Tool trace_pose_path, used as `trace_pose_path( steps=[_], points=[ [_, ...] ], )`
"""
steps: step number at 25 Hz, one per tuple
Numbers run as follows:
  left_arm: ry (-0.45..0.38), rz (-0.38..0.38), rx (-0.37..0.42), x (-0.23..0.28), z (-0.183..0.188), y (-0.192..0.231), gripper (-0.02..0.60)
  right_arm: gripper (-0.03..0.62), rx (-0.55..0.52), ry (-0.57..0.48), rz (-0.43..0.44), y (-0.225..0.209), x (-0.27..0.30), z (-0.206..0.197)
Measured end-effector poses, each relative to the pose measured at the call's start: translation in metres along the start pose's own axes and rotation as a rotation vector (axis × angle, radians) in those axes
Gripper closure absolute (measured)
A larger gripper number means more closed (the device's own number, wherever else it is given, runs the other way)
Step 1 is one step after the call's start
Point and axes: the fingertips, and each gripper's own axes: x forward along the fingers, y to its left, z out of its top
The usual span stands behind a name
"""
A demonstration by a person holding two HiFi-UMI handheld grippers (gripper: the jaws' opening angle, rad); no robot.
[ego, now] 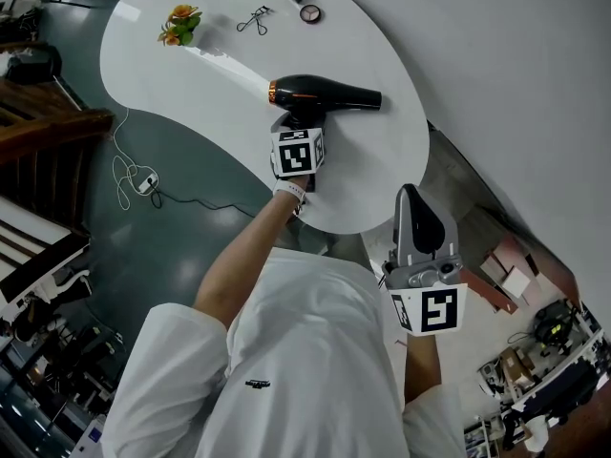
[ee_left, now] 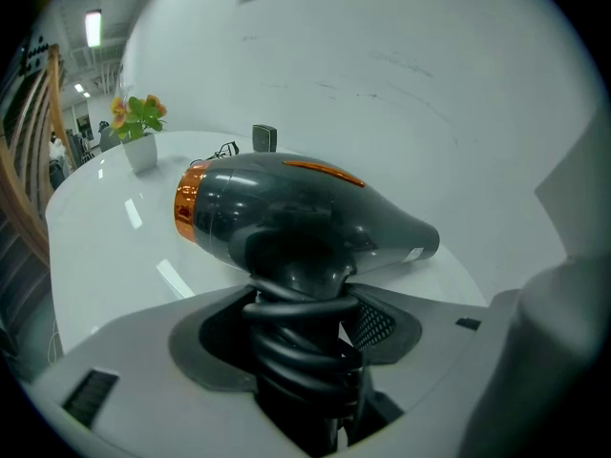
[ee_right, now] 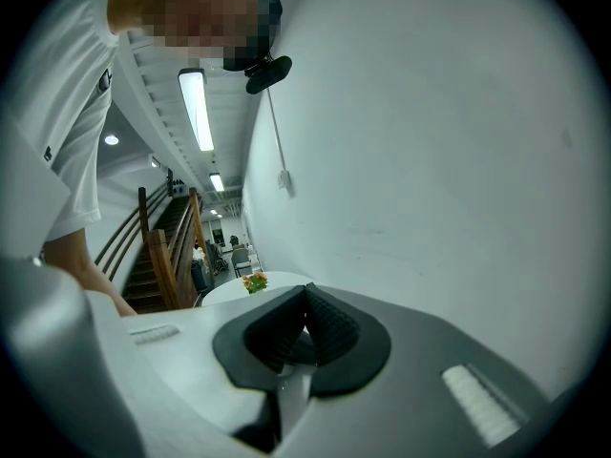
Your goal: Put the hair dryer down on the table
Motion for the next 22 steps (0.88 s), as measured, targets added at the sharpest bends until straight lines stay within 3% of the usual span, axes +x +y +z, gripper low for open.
trace_pose_path(
  steps=[8, 22],
  points=[
    [-0.040, -0.102, -0.036, -0.009, 0.004, -0.004, 0.282, 0.583, -0.007, -0.012, -0.003, 0.000, -0.006, 0.004],
    [-0.146, -0.190, -0.030, -0.084, 0.012, 0.002, 0.281, 0.583, -0.044, -0.053, 0.030, 0.023, -0.008, 0.023]
  ],
)
